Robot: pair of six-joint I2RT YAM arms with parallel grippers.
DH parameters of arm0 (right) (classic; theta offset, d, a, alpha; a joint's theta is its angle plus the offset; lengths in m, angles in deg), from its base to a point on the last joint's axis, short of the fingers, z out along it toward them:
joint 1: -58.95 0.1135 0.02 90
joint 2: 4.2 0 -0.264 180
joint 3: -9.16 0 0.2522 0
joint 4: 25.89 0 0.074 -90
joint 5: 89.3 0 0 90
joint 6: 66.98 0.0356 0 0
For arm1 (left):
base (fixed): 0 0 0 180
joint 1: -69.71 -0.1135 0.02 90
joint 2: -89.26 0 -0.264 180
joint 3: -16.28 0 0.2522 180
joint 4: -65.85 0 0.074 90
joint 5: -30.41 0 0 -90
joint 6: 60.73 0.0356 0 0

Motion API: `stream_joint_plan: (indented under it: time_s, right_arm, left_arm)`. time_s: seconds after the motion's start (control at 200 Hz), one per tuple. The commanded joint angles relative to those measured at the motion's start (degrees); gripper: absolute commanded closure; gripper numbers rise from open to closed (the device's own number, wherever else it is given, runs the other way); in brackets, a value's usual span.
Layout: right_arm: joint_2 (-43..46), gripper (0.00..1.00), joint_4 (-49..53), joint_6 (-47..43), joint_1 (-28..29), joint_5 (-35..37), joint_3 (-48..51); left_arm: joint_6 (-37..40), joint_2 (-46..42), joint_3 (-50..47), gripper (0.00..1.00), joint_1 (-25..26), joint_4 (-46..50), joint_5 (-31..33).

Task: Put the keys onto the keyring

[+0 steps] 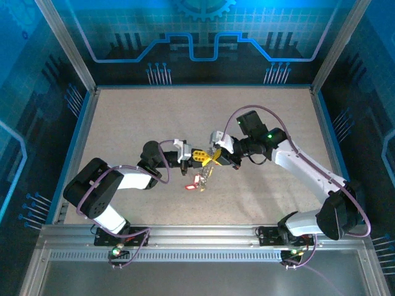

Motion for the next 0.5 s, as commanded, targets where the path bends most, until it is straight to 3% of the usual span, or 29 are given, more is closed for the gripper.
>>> stream_joint_plan:
  time_s: [0.0,0.11,0.21,0.495]
  right_arm:
    - [1.8,0.93,-1.5,1.6,-1.6,-1.3,0.2]
    - [3.2,0.89,-3.5,2.1,-1.8,-1.3,2.2]
    - [6.7,0.75,-8.5,3.1,-1.8,-1.1,6.9]
    - [13.6,0.66,-18.7,7.0,-1.8,3.6,16.4]
  left_arm:
    - [0.7,-1.2,1.5,1.0,1.1,-4.3,-1.4]
    - [0.6,-1.2,1.5,1.0,1.1,-4.2,-0.3]
    - [-0.6,-2.4,2.0,1.0,1.1,-4.2,-0.2]
    - [-1.2,-4.1,2.7,1.0,1.2,-4.2,-1.2]
